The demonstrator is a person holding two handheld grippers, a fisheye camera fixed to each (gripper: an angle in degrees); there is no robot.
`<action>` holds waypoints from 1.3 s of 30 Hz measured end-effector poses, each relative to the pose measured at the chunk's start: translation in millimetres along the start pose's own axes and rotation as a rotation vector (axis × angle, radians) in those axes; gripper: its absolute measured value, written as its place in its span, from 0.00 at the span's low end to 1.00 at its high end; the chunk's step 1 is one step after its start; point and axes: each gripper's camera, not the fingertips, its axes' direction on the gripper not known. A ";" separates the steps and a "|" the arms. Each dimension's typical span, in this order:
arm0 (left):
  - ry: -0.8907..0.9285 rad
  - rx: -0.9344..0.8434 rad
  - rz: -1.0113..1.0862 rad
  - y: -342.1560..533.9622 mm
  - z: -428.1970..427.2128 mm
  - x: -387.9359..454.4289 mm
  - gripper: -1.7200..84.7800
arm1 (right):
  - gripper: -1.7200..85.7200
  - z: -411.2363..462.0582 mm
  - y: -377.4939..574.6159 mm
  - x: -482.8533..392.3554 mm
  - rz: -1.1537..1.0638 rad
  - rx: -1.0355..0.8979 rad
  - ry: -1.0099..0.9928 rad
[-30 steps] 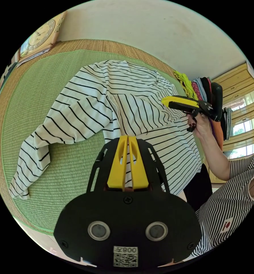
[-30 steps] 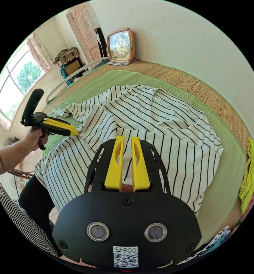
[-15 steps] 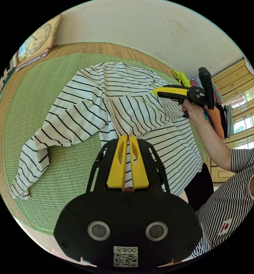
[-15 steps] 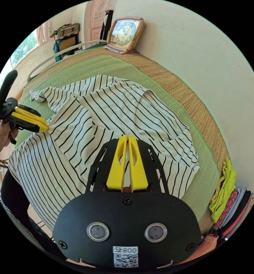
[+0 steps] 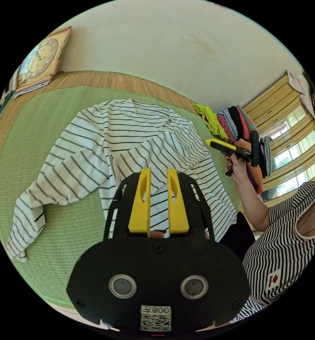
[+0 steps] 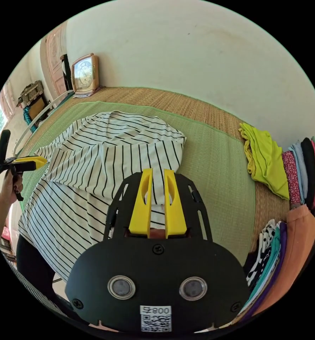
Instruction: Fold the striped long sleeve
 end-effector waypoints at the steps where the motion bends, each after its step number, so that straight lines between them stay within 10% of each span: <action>1: 0.022 -0.008 0.023 -8.5 8.4 5.0 0.11 | 0.10 -0.4 8.6 11.7 0.022 -0.024 -0.010; 15: 0.071 -0.208 0.347 -209.3 210.4 126.0 0.09 | 0.10 -17.0 56.8 56.9 -0.017 -0.051 -0.028; 39: 0.073 -0.207 0.431 -248.4 291.5 188.7 0.04 | 0.02 -43.3 117.0 203.5 0.330 -0.005 -0.282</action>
